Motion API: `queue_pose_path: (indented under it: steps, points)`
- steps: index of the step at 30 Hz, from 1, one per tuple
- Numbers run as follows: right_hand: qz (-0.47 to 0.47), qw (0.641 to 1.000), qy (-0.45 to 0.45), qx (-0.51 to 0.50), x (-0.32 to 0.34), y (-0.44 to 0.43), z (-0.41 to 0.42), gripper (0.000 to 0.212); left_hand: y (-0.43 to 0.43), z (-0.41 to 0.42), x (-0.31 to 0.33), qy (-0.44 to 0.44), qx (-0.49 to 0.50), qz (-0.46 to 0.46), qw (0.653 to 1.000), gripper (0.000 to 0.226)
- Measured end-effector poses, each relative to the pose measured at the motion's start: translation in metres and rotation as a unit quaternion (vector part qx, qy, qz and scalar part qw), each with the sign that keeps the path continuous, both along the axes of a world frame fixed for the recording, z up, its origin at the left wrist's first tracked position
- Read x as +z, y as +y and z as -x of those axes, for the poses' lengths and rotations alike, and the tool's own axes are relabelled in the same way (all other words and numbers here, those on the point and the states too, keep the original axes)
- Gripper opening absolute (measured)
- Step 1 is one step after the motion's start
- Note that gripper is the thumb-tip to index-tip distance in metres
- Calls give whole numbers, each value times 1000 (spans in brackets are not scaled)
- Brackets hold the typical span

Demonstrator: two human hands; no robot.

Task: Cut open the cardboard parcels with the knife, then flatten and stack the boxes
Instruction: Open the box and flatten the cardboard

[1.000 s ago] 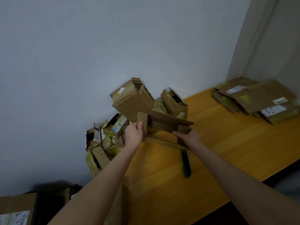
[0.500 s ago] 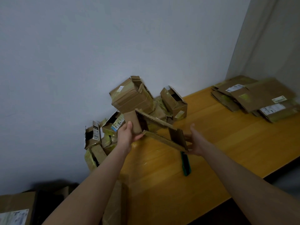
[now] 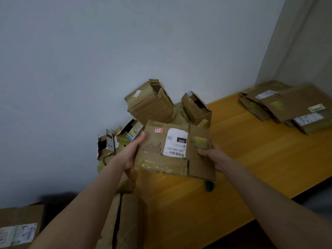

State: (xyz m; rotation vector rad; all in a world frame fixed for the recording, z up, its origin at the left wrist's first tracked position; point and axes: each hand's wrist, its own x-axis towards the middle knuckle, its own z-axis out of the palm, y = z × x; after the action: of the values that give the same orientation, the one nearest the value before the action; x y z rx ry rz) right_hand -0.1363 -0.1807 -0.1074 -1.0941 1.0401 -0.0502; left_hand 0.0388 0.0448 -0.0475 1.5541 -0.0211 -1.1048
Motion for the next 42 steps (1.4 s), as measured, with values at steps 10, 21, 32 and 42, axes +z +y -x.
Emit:
queue_pose_path:
  steps: [10, 21, 32, 42]
  points:
    - [253, 928, 172, 211, -27, 49, -8, 49, 19, 13, -32, -86, 71, -171, 979, 39]
    - [440, 807, 201, 338, -65, 37, 27, 46, -35, 113, -110, -131, 35, -296, 945, 19]
    - [578, 646, 121, 484, -94, 34, 9, 67, -27, 112, -147, -445, -119, -407, 789, 67]
    - [610, 579, 118, 527, -168, 31, -22, 76, -38, 98, -227, -514, -269, -446, 682, 68]
